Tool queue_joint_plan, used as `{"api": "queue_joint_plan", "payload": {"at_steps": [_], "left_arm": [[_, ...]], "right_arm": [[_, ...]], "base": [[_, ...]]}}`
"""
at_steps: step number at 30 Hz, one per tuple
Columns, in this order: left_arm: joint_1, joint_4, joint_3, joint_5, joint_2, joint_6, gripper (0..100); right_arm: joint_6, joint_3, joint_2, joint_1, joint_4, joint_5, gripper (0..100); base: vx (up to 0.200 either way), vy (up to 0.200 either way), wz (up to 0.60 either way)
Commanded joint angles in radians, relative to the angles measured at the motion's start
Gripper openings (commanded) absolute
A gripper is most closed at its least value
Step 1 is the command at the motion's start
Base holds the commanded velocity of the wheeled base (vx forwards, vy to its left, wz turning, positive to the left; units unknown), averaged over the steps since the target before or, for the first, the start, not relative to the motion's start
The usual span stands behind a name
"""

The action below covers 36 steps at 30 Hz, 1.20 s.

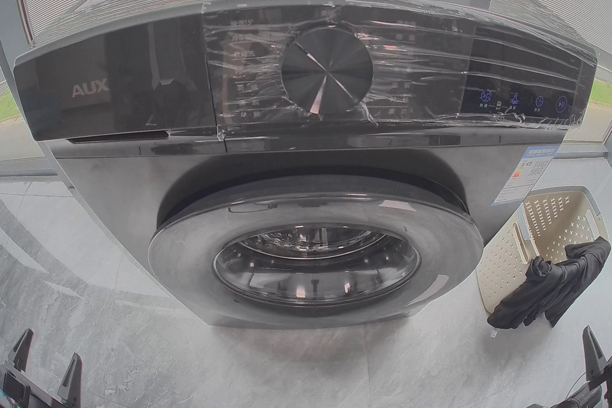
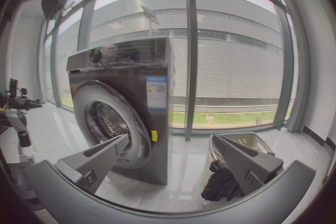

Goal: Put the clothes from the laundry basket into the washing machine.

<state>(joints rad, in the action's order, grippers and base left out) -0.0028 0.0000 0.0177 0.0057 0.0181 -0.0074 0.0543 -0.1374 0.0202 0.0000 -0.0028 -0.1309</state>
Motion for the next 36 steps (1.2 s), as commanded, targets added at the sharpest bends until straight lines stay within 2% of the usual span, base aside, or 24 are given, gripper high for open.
{"api": "queue_joint_plan", "payload": {"at_steps": [1,2,3,4,5,6,7,8,9,12,14,15,16,19,21,24,25,26,29,30,31,34,36], "left_arm": [[0.0,0.0,-0.016,-0.001,-0.017,0.001,100],[0.001,0.0,-0.016,0.0,-0.017,0.001,100],[0.001,0.0,-0.016,0.0,-0.017,0.001,100],[0.001,0.0,-0.016,0.0,-0.017,0.001,100],[0.001,0.0,-0.016,0.0,-0.017,0.001,100],[0.001,0.0,-0.016,0.0,-0.017,0.0,100],[0.0,0.0,-0.016,-0.001,-0.017,0.0,100],[0.001,0.0,-0.016,0.0,-0.017,0.0,100],[0.0,0.0,-0.016,0.0,-0.017,0.0,100],[0.0,0.0,-0.016,0.0,-0.017,0.0,100],[0.001,0.0,-0.016,0.0,-0.017,0.0,100],[0.001,0.0,-0.016,0.0,-0.017,0.0,100],[0.001,0.0,-0.016,0.0,-0.017,0.0,100],[0.001,0.0,-0.016,-0.001,-0.017,0.0,100],[0.001,0.0,-0.016,-0.001,-0.015,0.0,100],[0.001,0.0,-0.016,0.0,-0.017,0.0,100],[0.001,0.0,-0.016,0.0,-0.017,0.0,100],[0.001,0.0,-0.016,0.0,-0.017,0.0,100],[0.001,0.0,-0.016,-0.001,-0.017,0.0,100],[0.001,0.0,-0.016,0.0,-0.017,0.0,100],[0.001,0.0,-0.016,-0.001,-0.017,0.0,100],[0.001,0.0,-0.016,-0.001,-0.017,0.0,100],[0.001,0.0,-0.016,0.0,-0.017,0.0,100]], "right_arm": [[0.013,-0.028,0.073,-0.005,0.093,-0.176,100],[0.019,-0.024,0.096,-0.005,0.102,-0.216,100],[0.022,-0.022,0.106,-0.005,0.102,-0.227,100],[0.041,-0.022,0.162,-0.002,0.101,-0.285,100],[0.044,-0.024,0.175,-0.002,0.101,-0.296,100],[0.073,-0.033,0.253,-0.002,0.096,-0.345,100],[0.091,-0.039,0.296,0.002,0.092,-0.366,100],[0.093,-0.04,0.303,0.002,0.092,-0.369,100],[0.13,-0.057,0.408,0.008,0.066,-0.409,100],[0.182,-0.067,0.595,0.029,-0.025,-0.447,100],[0.199,-0.068,0.705,0.069,-0.108,-0.449,100],[0.199,-0.068,0.705,0.069,-0.108,-0.449,100],[0.199,-0.071,0.793,0.118,-0.183,-0.446,100],[0.187,-0.102,0.929,0.183,-0.283,-0.435,100],[0.173,-0.125,1.003,0.196,-0.306,-0.428,100],[0.165,-0.156,1.07,0.204,-0.322,-0.381,100],[0.165,-0.156,1.07,0.204,-0.322,-0.381,100],[0.147,-0.186,1.098,0.212,-0.329,-0.358,100],[0.082,-0.226,1.13,0.233,-0.329,-0.351,100],[0.079,-0.228,1.132,0.235,-0.329,-0.351,100],[0.05,-0.243,1.149,0.253,-0.329,-0.332,100],[0.007,-0.261,1.17,0.29,-0.33,-0.277,100],[-0.016,-0.268,1.185,0.305,-0.342,-0.26,100]], "base": [[0.0,0.0,0.0],[0.0,0.0,0.0],[0.0,0.0,0.0],[0.0,0.0,0.0],[0.0,0.0,0.0],[0.0,0.0,0.0],[0.0,0.0,0.0],[0.0,0.0,0.0],[0.0,0.0,0.0],[0.0,0.0,0.0],[0.0,0.0,0.0],[0.0,0.0,0.0],[0.0,0.0,0.0],[0.0,0.0,0.0],[0.0,0.0,0.0],[0.0,0.0,0.0],[0.0,0.0,0.0],[0.0,0.0,0.0],[0.0,0.0,0.0],[0.0,0.0,0.0],[0.0,0.0,0.0],[0.0,0.0,0.0],[0.0,0.0,0.0]]}}
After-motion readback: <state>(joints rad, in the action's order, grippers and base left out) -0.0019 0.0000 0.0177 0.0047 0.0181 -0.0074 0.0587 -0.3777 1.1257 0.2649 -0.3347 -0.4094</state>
